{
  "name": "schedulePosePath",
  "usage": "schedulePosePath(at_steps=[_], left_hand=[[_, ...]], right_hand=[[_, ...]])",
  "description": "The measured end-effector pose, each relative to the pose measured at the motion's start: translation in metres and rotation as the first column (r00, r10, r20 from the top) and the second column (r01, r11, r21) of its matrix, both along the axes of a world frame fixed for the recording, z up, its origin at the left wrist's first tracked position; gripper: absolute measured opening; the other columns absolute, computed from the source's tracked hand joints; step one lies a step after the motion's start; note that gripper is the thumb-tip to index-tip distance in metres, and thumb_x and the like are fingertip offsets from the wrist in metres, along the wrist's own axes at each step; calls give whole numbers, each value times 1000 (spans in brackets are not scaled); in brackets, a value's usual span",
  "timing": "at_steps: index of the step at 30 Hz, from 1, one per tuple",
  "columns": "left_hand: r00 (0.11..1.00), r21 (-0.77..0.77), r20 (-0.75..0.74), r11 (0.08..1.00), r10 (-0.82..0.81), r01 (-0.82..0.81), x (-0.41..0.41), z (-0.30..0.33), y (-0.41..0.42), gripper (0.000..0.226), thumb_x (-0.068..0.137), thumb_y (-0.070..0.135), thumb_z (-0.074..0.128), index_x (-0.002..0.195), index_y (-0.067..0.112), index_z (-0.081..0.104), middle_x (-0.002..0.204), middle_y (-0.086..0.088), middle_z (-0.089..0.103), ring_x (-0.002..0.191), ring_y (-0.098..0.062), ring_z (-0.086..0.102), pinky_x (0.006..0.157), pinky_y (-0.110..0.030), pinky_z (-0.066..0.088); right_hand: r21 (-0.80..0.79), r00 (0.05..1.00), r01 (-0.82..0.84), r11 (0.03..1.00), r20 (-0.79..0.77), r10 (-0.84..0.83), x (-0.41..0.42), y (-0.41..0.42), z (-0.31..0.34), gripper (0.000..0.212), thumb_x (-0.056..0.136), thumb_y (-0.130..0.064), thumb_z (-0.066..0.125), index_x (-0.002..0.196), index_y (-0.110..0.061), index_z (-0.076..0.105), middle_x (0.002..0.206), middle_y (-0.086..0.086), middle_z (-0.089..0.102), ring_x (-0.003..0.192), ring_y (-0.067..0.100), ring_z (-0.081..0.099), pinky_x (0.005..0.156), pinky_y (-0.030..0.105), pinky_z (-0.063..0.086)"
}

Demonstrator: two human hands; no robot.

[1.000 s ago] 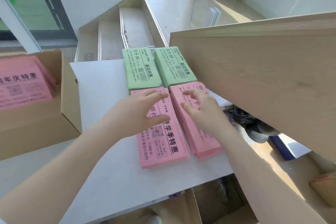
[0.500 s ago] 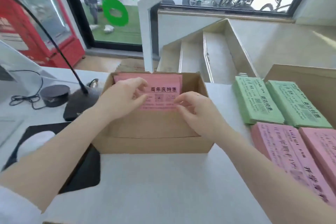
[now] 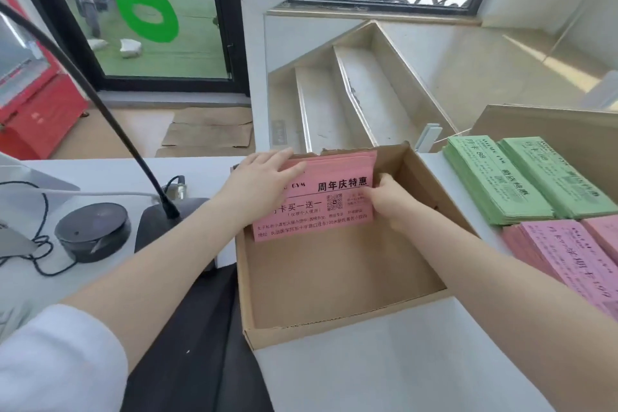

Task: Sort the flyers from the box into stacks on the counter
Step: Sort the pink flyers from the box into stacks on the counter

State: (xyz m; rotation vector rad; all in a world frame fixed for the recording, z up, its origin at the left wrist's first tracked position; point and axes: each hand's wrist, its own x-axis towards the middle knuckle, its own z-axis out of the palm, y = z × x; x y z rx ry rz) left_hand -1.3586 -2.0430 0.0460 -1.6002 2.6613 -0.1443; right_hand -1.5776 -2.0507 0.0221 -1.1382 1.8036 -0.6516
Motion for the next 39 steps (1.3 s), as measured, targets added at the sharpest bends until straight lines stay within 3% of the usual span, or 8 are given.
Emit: schedulePosePath(at_steps=[5,13,18,21,23,26,32,39], left_hand=[[998,-47,55,999,19,-17,-2,-6,-4,58,96,19,41,147,24,16,156,-7,10,140,-26,18,113,-38,14],[997,-74,74,997,13,-7,-3,-11,-6,67,91,27,50,148,22,15,154,-9,11,137,-29,20,112,-40,16],[998,-47,61,999,12,-9,-1,-10,-4,75,88,44,55,148,24,14,156,-8,5,142,-28,11,115,-40,11],[984,-57,-177,998,22,-32,1,-6,-1,74,83,43,62,145,22,26,157,-9,5,144,-27,1,116,-40,3],[894,-119,-448,989,29,-91,3,-1,8,71,81,35,68,141,17,35,152,-9,26,142,-26,15,115,-37,10],[550,25,-826,982,124,-185,0,13,37,66,79,25,71,137,19,39,128,4,53,113,-14,48,99,-26,34],[15,275,-962,961,274,39,-37,41,118,85,70,10,72,141,22,27,120,8,59,107,-7,60,86,-28,52],[83,472,-881,863,465,178,-81,38,199,47,67,3,67,110,16,56,87,12,73,84,-7,69,73,-31,56]], right_hand=[[-23,1000,13,1000,18,-12,-1,1,-5,30,92,-1,43,120,-5,51,110,9,59,99,23,57,81,31,47],[6,984,-32,999,-175,33,-5,18,-2,21,90,-10,55,107,-4,65,131,16,51,97,20,58,75,24,41],[-113,975,-117,987,175,135,1,25,6,23,87,0,58,100,-18,64,109,7,68,82,12,65,69,23,53],[-170,971,-150,974,161,178,-4,26,12,23,91,-2,54,91,-23,65,99,1,70,89,16,66,82,37,54],[-273,954,-184,944,181,238,-12,36,23,25,92,-1,51,93,-21,65,94,-1,71,89,18,67,84,38,54],[-431,903,-212,877,256,344,-33,62,40,27,92,3,47,97,-17,64,88,-6,73,84,11,68,74,26,55],[-610,776,-187,770,389,496,-90,123,58,26,74,-31,71,97,-18,72,96,0,73,92,19,67,83,34,54],[-600,689,-234,765,454,566,-138,184,47,29,70,-37,76,92,-18,74,95,1,73,90,18,67,79,29,52]])
